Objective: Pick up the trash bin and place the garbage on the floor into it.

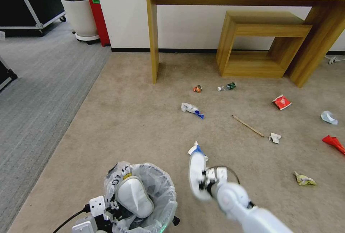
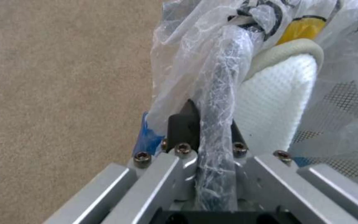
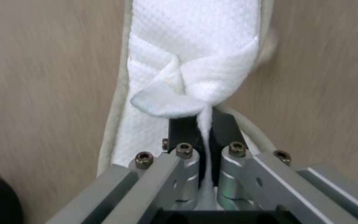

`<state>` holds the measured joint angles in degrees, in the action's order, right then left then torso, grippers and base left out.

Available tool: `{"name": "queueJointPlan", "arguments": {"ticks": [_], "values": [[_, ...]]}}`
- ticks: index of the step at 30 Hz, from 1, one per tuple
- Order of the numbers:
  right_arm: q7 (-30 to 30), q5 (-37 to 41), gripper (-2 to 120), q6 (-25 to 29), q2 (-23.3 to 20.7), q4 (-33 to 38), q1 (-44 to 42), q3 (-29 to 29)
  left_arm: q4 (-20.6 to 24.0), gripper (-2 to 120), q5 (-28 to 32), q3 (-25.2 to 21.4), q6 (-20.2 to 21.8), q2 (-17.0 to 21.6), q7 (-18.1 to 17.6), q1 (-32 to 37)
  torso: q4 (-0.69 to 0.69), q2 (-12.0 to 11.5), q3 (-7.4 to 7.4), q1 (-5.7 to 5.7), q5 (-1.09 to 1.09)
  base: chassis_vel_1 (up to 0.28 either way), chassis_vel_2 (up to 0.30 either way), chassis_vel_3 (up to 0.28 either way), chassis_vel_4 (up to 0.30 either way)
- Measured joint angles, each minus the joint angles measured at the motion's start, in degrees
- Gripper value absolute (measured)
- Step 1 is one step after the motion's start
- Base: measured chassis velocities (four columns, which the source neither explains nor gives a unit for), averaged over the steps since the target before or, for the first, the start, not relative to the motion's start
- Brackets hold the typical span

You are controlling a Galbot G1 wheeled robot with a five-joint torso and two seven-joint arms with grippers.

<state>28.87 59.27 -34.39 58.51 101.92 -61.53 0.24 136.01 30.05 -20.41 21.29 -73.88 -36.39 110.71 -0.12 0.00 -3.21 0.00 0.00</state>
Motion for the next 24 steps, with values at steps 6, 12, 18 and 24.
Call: {"name": "queueJointPlan", "arguments": {"ticks": [6, 12, 18, 24], "values": [[-4.6, -0.3, 0, 3.2, -0.9, 1.3, 2.4, 2.3, -0.4, 0, 0.3, 0.2, 0.0, -0.3, -0.1, -0.4, 0.0, 0.0, 0.0, 0.0, 0.0, 0.0, 0.0, 0.0, 0.0], [-32.9, -3.9, 0, 24.8, 0.1, -0.5, 5.9, 2.4, -0.6, 0, 2.0, -0.2, 0.1, -0.1, -0.5, -1.9, 0.0, 0.0, 0.0, 0.0, -0.01, 0.0, 0.0, 0.0, 0.0], [-46.0, -0.3, 0, 33.8, 1.4, 0.7, 9.0, -2.6, -0.2, 0, 5.8, -0.9, 1.0, 0.1, -2.1, -4.4, 0.0, 0.0, 0.0, 0.0, -0.01, 0.0, 0.0, 0.0, 0.0], [-49.8, 1.2, 0, 35.0, 1.4, 1.4, 10.7, -8.4, 0.9, 0, 10.7, -1.5, 2.6, 0.3, -4.8, -7.8, 0.0, 0.0, 0.0, 0.0, -0.01, 0.0, 0.0, 0.0, 0.0]]}}
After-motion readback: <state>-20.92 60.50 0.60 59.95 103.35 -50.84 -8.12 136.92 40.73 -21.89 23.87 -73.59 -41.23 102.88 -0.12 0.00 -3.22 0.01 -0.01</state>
